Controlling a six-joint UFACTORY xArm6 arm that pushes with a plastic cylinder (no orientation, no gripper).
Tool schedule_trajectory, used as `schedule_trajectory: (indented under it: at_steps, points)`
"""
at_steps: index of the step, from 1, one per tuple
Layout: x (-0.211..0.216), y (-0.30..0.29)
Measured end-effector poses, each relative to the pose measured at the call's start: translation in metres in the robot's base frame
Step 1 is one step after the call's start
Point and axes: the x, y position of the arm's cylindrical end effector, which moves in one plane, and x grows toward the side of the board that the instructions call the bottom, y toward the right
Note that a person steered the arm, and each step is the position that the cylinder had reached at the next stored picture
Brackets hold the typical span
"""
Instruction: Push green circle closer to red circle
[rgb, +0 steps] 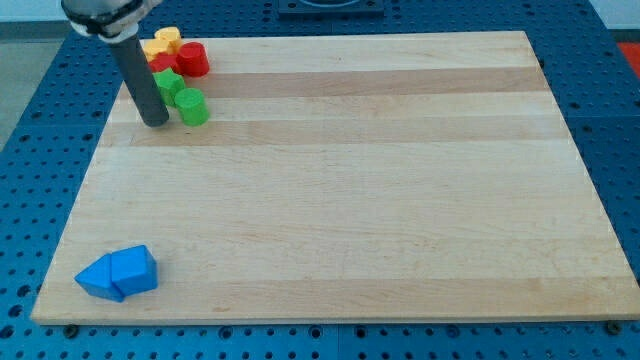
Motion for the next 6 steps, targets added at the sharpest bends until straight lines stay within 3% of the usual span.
schedule_trajectory:
  at_steps: [1,2,6]
  points:
    - [0.012,0.034]
    - [-0.002,0.054]
    - [-0.044,0.044]
